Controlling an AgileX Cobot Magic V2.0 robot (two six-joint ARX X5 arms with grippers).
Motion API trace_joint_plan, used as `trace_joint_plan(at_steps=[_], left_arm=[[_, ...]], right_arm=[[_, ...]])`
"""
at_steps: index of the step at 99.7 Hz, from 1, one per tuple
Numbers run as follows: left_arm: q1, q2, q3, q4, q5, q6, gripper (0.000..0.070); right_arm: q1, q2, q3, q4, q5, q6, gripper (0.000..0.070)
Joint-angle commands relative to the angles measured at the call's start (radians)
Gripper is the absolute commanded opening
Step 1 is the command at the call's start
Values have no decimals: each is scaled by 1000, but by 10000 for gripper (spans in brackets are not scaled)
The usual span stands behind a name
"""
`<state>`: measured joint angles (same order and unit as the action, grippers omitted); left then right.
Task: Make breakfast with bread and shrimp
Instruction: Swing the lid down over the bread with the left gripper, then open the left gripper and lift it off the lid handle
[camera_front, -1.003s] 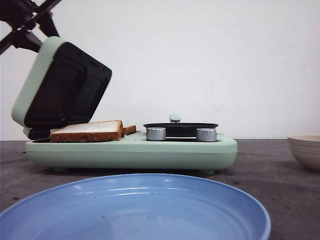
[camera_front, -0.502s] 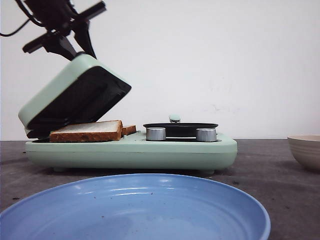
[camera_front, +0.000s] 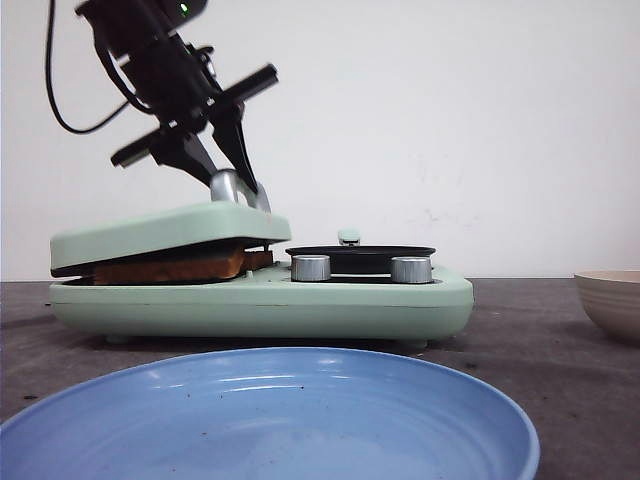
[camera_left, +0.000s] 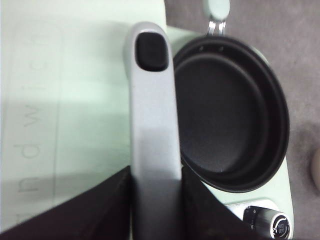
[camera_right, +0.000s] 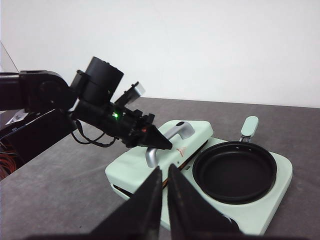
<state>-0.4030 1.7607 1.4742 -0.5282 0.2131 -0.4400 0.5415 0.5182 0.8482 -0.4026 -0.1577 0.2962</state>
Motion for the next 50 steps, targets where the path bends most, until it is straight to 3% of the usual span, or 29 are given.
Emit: trace_joint_plan(at_steps=[1, 10, 24, 32, 40, 50], left_arm=[[0, 35, 24, 33, 19, 92, 4], [0, 49, 24, 6, 13, 105, 88], [0, 57, 24, -30, -20, 119, 339], [0, 56, 24, -30, -22, 118, 435], [0, 50, 27, -31, -21, 117, 486], [0, 34, 38, -35, -19, 117, 486]], right_arm=[[6, 2, 7, 12, -4, 12, 10], [6, 2, 7, 12, -10, 16, 10], [6, 0, 8, 10, -11, 19, 10], [6, -5, 8, 8, -10, 18, 10], [6, -5, 8, 8, -10, 18, 10], [6, -5, 8, 8, -6, 18, 10]])
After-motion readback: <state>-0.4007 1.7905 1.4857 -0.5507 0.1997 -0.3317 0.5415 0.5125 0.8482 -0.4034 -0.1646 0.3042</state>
